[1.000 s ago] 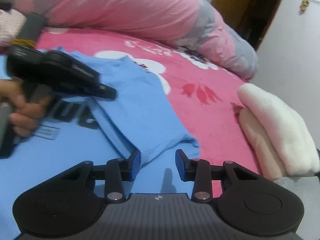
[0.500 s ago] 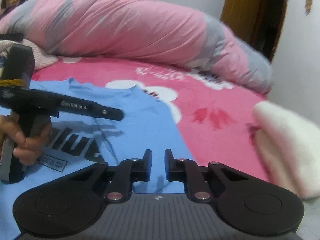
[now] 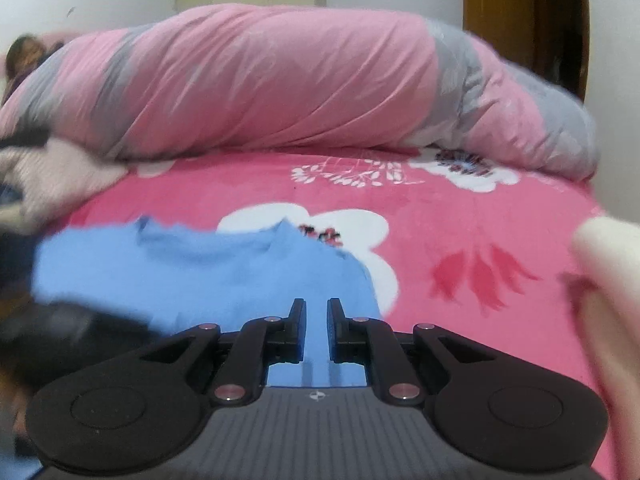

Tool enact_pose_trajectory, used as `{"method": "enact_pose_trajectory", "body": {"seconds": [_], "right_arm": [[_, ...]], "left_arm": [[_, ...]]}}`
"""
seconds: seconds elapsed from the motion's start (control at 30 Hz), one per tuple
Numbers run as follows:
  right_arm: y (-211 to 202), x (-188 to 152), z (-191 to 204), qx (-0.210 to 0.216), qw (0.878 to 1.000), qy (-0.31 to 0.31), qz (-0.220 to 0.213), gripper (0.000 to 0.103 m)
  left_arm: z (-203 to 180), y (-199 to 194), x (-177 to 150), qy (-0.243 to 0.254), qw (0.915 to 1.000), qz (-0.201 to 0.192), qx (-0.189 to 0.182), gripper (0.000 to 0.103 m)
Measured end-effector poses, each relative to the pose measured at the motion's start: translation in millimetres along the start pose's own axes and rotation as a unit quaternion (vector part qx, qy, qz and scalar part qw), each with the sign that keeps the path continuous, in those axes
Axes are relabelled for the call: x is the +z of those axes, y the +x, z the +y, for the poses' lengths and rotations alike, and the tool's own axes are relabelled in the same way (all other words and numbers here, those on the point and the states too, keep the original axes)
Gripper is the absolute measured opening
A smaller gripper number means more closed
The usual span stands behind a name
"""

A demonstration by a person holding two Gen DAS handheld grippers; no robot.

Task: Fold clothes

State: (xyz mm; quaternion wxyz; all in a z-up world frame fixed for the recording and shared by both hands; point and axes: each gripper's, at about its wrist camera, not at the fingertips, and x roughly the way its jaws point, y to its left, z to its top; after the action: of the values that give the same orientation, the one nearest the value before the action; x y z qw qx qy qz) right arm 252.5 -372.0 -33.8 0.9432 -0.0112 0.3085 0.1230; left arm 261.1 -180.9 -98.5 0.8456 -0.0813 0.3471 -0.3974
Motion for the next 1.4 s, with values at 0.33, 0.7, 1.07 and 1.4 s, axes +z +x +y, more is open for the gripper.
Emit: {"method": "enact_pose_trajectory", "body": {"seconds": [0.33,0.7,1.07,1.4], "right_arm": [[62.1,1.0,-36.6,0.004,0.995,0.102,-0.004,0.012],[-67.0,-69.8,16.4,0.025,0.993,0.094,0.073,0.013],[-109.5,-49.9,62.0,0.004,0.997,0.078,0.026,0.014],[-103.6,-4.6,144.0,0.099,0.992,0.075,0.009,0.027]], "left_arm": [[5.0,-2.5,-1.3,-0.017,0.9998,-0.002,-0.013,0.018],[24.0,-4.8,5.2,-0.083,0.9964,-0.017,0.007,0.020],[5.1,-104.6,25.2,-0.116,0.9877,-0.035,0.099,0.030],[54.9,-278.0,-23.5,-0.207,0.9333,-0.121,0.267,0.040]]}}
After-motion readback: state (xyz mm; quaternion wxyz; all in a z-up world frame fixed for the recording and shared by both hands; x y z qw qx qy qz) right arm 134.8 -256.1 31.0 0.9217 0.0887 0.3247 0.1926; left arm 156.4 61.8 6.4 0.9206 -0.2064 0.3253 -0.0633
